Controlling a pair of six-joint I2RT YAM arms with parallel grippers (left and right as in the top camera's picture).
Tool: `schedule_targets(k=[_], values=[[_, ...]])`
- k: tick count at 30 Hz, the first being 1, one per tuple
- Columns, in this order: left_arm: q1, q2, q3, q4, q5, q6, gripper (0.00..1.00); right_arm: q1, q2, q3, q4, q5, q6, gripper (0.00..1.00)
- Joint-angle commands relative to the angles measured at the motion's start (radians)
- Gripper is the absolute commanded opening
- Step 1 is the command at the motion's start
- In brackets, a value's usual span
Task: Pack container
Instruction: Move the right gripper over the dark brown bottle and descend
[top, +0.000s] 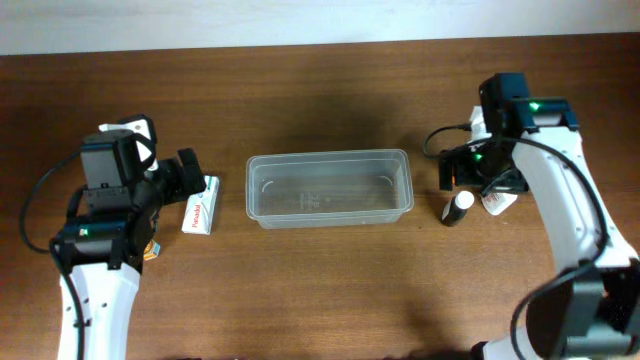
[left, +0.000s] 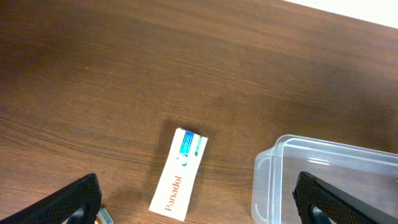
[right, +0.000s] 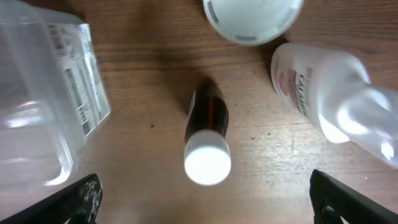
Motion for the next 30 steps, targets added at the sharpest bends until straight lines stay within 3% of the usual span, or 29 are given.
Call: schedule_targets(k=[1,11,18,30], values=[[0.006,0.018,0.02,-0.004,0.026,-0.002,0.99,-0.006,0.048,-0.01,0.007,0.0,-0.009,0.99],[0.006,0.022,0.02,-0.005,0.026,-0.002,0.99,-0.006,0.12,-0.019,0.019,-0.03,0.08,0.97],[0.006,0.023,0.02,-0.005,0.026,-0.002,0.99,-0.006,0.121,-0.025,0.024,-0.037,0.128,0.75],[0.006,0.022,0.02,-0.008,0.026,-0.002,0.99,-0.006,0.121,-0.151,0.124,-0.041,0.153,0.75]])
